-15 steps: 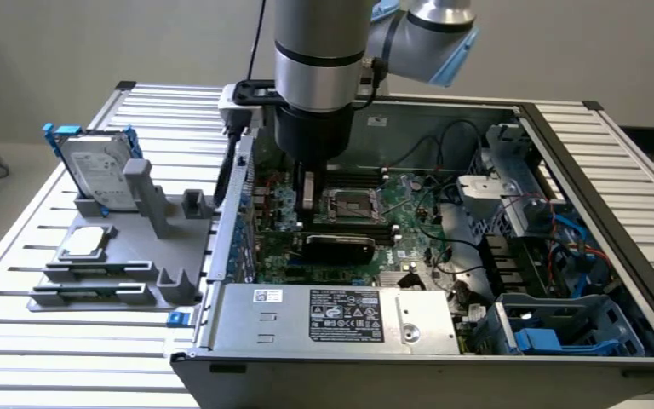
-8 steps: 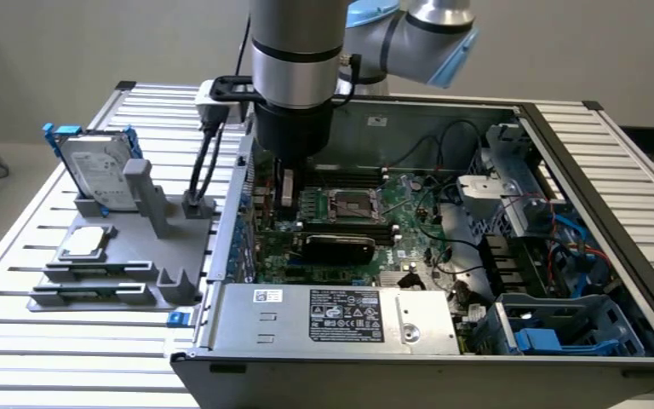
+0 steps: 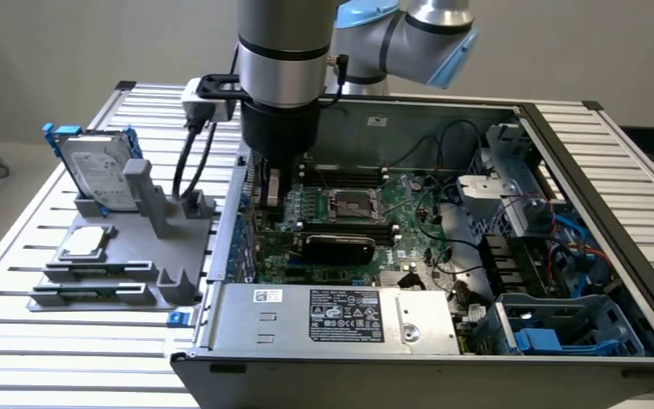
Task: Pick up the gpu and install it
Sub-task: 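Press down on the gpu until it lock into place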
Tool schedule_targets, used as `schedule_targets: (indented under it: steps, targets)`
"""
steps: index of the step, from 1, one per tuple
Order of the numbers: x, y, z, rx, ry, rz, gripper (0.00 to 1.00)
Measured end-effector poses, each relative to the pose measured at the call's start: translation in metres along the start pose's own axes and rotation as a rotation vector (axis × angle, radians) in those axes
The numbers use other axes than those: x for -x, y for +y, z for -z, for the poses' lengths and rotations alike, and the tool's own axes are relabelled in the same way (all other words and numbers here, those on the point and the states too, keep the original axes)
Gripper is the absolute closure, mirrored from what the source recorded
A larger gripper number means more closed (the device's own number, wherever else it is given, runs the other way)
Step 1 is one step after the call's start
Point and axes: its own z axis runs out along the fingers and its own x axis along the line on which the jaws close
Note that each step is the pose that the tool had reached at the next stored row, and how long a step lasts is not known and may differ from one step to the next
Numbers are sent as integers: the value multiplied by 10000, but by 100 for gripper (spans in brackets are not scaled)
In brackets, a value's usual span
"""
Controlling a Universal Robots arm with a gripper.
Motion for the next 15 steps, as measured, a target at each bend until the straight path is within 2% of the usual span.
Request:
schedule_targets:
  steps: [3,12,15]
  targets:
    - [0,7,3,140,51,-3,89]
    - [0,11,17,459,344,-25,89]
    - [-1,12,28,610,395,-26,89]
